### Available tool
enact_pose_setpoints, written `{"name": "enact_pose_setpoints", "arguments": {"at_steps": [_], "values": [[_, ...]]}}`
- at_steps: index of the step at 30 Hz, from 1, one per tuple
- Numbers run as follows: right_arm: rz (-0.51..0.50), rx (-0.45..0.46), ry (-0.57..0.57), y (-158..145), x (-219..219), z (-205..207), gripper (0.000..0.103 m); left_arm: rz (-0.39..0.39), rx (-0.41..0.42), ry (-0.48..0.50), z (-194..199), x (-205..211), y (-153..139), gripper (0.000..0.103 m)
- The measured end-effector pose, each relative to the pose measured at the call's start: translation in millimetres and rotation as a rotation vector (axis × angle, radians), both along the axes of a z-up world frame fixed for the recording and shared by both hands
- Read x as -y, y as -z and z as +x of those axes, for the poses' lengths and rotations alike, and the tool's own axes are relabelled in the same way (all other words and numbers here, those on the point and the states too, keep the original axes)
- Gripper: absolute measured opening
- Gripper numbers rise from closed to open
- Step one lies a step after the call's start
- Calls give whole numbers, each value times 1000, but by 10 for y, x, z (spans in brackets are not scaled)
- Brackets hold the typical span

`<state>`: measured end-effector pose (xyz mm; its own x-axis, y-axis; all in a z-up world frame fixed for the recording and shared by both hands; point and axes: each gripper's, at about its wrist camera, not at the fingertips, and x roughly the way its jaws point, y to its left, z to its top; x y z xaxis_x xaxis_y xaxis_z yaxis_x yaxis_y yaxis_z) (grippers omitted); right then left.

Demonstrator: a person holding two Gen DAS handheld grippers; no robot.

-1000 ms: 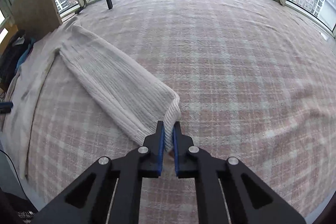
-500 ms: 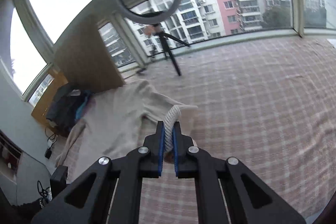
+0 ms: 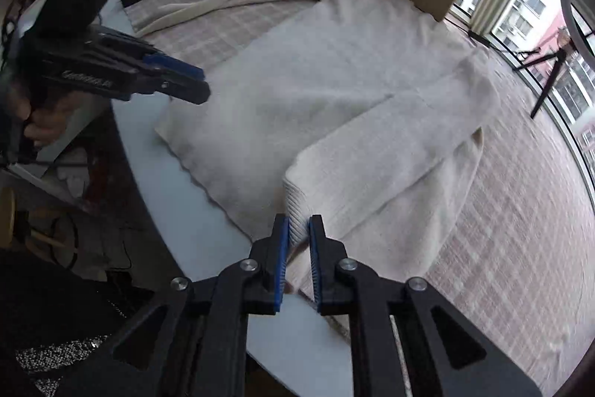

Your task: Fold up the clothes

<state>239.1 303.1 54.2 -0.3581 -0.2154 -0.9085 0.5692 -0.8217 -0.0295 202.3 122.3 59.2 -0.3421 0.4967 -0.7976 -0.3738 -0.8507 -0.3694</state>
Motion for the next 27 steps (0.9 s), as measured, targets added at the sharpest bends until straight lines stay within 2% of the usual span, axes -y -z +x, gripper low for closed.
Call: {"name": "enact_pose_setpoints", "arguments": {"at_steps": [1, 4, 6, 9, 12, 14, 18, 20, 22, 24, 25, 26, 27], "values": [[-67, 28, 30, -73, -93, -40, 14, 5, -13, 19, 28, -69, -22, 29], [-261, 61, 109, -383, -487, -99, 36, 33, -35, 79, 107, -255, -77, 29], [-289, 15, 187, -528, -743, -205, 37, 29, -47, 121, 150, -448, -93, 29], [-250, -42, 290, -587, -1122, -554, 37, 6, -66, 185, 206, -855, -90, 32], [-157, -73, 299, -419, -1363, -1057, 37, -72, -85, 209, 226, -1226, -9, 37], [-102, -87, 301, -297, -1511, -1392, 37, -134, -81, 193, 173, -1391, 93, 37], [-100, -18, 228, 91, -1601, -2039, 37, -224, -34, 117, 66, -1511, 304, 37], [-76, -1, 190, 284, -1568, -2282, 37, -244, -19, 75, 44, -1504, 352, 36], [-70, 20, 149, 448, -1520, -2482, 37, -250, -13, 47, 40, -1495, 347, 32], [-83, 37, 112, 549, -1471, -2637, 37, -259, -5, 18, 22, -1477, 340, 18], [-91, 44, 94, 586, -1449, -2706, 37, -252, 5, 1, 7, -1453, 338, 15], [-100, 50, 82, 614, -1435, -2769, 37, -220, 26, -24, -19, -1395, 337, 7], [-111, 57, 89, 617, -1445, -2815, 37, -186, 49, -49, -42, -1332, 338, 4]]}}
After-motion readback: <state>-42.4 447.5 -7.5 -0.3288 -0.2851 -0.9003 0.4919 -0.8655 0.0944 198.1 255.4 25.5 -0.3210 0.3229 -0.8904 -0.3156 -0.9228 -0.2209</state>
